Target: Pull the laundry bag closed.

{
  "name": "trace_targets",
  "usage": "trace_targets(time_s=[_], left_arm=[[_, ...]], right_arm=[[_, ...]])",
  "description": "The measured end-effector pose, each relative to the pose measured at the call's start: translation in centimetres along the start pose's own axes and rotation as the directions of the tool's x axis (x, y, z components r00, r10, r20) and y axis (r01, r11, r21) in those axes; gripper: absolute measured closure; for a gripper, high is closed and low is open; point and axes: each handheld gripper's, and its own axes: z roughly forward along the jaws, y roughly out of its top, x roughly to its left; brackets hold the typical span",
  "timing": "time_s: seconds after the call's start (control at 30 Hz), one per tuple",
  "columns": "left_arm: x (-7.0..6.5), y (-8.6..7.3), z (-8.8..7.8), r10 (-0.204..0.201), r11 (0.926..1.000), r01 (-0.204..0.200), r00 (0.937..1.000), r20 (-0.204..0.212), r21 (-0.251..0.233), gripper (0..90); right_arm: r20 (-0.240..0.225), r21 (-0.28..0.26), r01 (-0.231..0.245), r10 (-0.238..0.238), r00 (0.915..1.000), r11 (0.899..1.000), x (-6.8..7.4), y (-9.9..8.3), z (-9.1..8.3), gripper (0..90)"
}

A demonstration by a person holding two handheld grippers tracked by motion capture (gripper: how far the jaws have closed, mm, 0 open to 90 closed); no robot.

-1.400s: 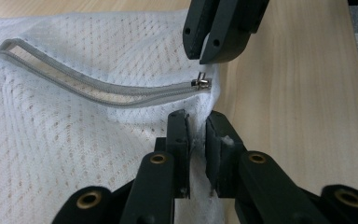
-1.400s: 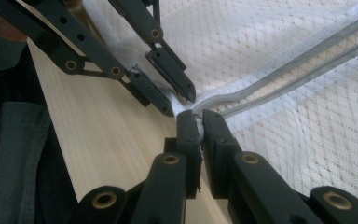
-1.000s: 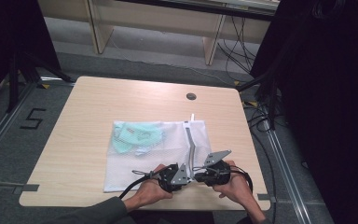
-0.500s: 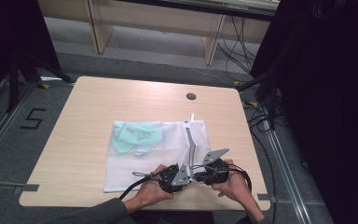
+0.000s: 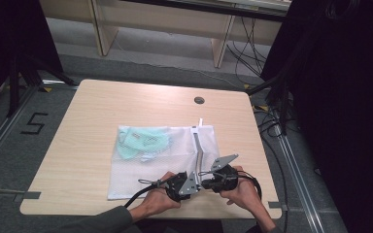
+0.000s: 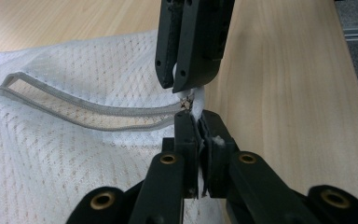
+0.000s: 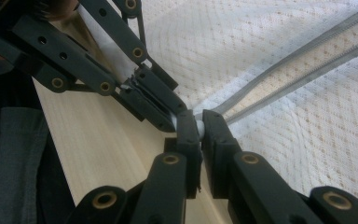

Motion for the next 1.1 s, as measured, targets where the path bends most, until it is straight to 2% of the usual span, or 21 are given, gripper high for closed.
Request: trace_targets(time_s=[0.1, 0.13, 0.17, 0.27, 0.3, 0.33, 0.37, 0.43, 0.47, 0.53, 0.57, 0.6, 0.63, 0.7, 0.73, 0.77, 0.83, 0.87, 0.93, 1.03, 1.1], left_arm=[[0.2, 0.0, -0.1, 0.028, 0.9996, -0.027, 0.9993, -0.024, 0.007, 86.3], [0.2, 0.0, -0.1, 0.016, 0.9999, -0.016, 0.9997, -0.017, 0.004, 86.7], [0.1, -0.1, 0.0, 0.006, 1.0, -0.006, 0.9999, 0.014, 0.003, 87.0], [0.1, -0.1, -0.1, 0.011, 0.9999, -0.011, 0.9999, 0.008, 0.001, 87.3], [0.0, -0.1, 0.0, 0.004, 0.9999, -0.004, 1.0, -0.001, -0.01, 87.4], [0.1, 0.0, -0.1, 0.03, 0.9995, -0.03, 0.9995, -0.001, 0.006, 87.4], [-0.1, 0.0, -0.1, 0.034, 0.9994, -0.034, 0.9992, -0.021, -0.007, 87.5], [-0.1, 0.0, -0.1, 0.051, 0.9987, -0.051, 0.9987, -0.009, 0.001, 87.5], [-0.1, 0.0, -0.1, 0.049, 0.9988, -0.049, 0.9988, 0.001, 0.004, 87.6], [-0.1, 0.0, -0.1, 0.055, 0.9985, -0.055, 0.9985, 0.0, 0.009, 87.6], [-0.1, 0.0, -0.1, 0.057, 0.9984, -0.057, 0.9984, 0.001, 0.005, 87.6], [-0.1, 0.1, -0.2, 0.051, 0.9987, -0.051, 0.9987, 0.009, 0.004, 87.7], [-0.4, 0.1, -0.1, 0.008, 0.9997, -0.008, 0.9998, 0.016, -0.022, 87.7], [-0.4, 0.2, -0.1, 0.02, 0.9997, -0.019, 0.9996, 0.022, -0.013, 87.6], [-0.4, 0.2, -0.1, 0.02, 0.9998, -0.02, 0.9995, 0.023, -0.009, 87.6], [-0.4, 0.2, -0.1, 0.006, 0.9999, -0.005, 0.9996, 0.027, -0.009, 87.6], [-0.2, 0.2, -0.2, 0.017, 0.9998, -0.017, 0.9996, 0.021, -0.011, 87.6], [-0.2, 0.1, -0.2, -0.005, 0.9999, 0.006, 0.9995, 0.032, -0.013, 87.6], [-0.1, 0.1, -0.3, -0.007, 0.9999, 0.008, 0.9993, 0.036, -0.012, 87.6], [-0.2, 0.0, -0.2, -0.02, 0.9996, 0.021, 0.9989, 0.042, -0.017, 87.6], [-0.1, 0.0, -0.3, -0.015, 0.9999, 0.016, 0.9985, 0.053, -0.003, 87.6]], right_arm=[[-0.006, -0.002, -0.005, 0.005, 1.0, 1.0, 0.1, 0.0, 0.0, 86.7], [-0.004, -0.001, -0.007, 0.007, 1.0, 1.0, 0.1, 0.0, 0.0, 86.7], [0.002, -0.004, 0.004, -0.004, 1.0, 1.0, 0.0, 0.0, 0.0, 86.7], [0.002, -0.01, 0.024, -0.023, 0.9997, 1.0, -0.1, 0.1, 0.1, 86.7], [0.001, -0.001, 0.01, -0.01, 0.9999, 1.0, 0.1, 0.1, 0.0, 86.7], [-0.004, -0.006, 0.031, -0.031, 0.9995, 1.0, 0.0, 0.1, 0.1, 86.7], [0.003, -0.006, 0.03, -0.03, 0.9996, 1.0, -0.1, 0.1, 0.1, 86.7], [0.004, 0.001, 0.023, -0.023, 0.9997, 1.0, -0.1, 0.1, 0.2, 86.7], [0.002, -0.026, 0.012, -0.011, 0.9999, 1.0, -0.1, -0.1, 0.5, 86.7], [-0.005, -0.007, 0.03, -0.03, 0.9995, 1.0, -0.3, 0.0, 0.5, 86.7], [-0.006, 0.006, 0.019, -0.019, 0.9998, 1.0, -0.2, 0.0, 0.4, 86.7], [-0.003, 0.005, 0.02, -0.02, 0.9998, 1.0, -0.3, 0.1, 0.4, 86.7], [0.005, -0.003, 0.03, -0.03, 0.9995, 1.0, -0.4, 0.1, 0.6, 86.7], [0.009, 0.013, 0.034, -0.034, 0.9994, 0.999, -0.8, 0.1, 0.6, 86.7], [0.005, -0.016, 0.005, -0.005, 1.0, 1.0, -0.7, 0.0, 0.9, 86.7], [0.0, 0.016, 0.03, -0.03, 0.9996, 0.999, -1.0, 0.2, 0.7, 86.7], [0.004, 0.002, 0.018, -0.018, 0.9998, 1.0, -1.0, 0.1, 0.8, 86.7], [-0.005, 0.019, 0.034, -0.034, 0.9994, 0.999, -1.1, 0.3, 0.9, 86.7], [0.011, 0.009, 0.066, -0.067, 0.9977, 0.998, -1.3, 0.5, 1.2, 86.7], [0.005, 0.03, 0.055, -0.055, 0.9985, 0.998, -1.3, 0.6, 1.2, 86.7], [0.007, 0.011, 0.052, -0.052, 0.9986, 0.999, -1.4, 0.6, 1.4, 86.7]])
